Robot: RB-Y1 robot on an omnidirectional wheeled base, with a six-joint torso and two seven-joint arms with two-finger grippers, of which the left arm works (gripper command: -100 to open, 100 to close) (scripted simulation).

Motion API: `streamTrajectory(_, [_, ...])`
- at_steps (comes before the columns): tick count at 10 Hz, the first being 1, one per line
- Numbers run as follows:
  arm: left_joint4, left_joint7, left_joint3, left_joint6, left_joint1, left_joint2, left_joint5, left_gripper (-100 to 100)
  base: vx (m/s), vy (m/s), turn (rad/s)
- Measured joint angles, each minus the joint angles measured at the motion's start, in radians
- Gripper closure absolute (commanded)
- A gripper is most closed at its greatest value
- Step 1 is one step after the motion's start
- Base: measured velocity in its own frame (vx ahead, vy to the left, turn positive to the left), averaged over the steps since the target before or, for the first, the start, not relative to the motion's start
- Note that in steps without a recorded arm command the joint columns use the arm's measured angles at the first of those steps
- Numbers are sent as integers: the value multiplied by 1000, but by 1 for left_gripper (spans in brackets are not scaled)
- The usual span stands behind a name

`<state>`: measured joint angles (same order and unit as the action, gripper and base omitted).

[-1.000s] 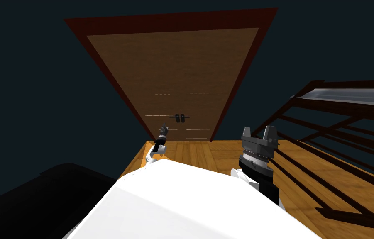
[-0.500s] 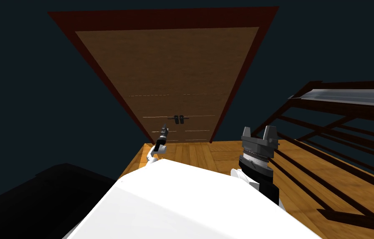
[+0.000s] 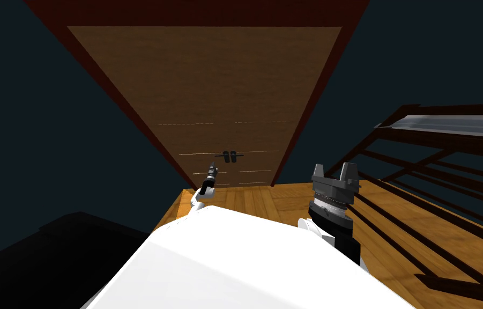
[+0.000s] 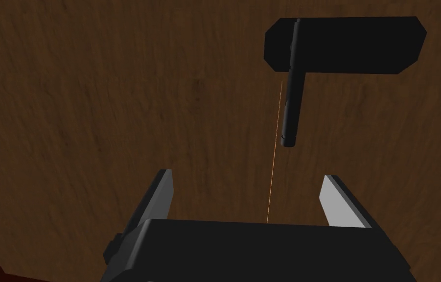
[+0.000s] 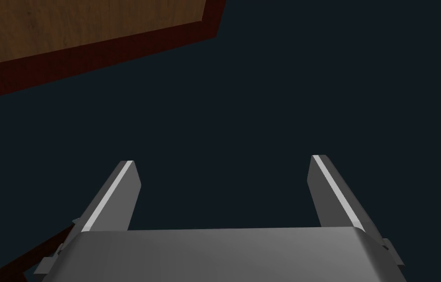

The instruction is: Pull the door open

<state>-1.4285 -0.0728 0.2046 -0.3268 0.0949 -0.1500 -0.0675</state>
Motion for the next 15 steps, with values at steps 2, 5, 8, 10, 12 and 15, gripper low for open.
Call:
streamTrajectory(2, [47,-4,6,6,-19,-3,-2,-100,113,35,-47])
streamTrajectory(5, [102,-13,16,32,-41,-8,-7,-100,149,58,-42])
streamTrajectory(8, [134,-20,31,29,-38,-23,-14,-100,94,4,-49])
streamTrajectory(10, [195,-42,66,6,-41,-72,-31,-100,173,-13,-92])
streamTrajectory(12, [211,-66,96,-12,-12,-108,-48,-100,193,59,-111])
streamTrajectory(15, [224,-92,114,-23,2,-144,-64,-100,186,41,-147])
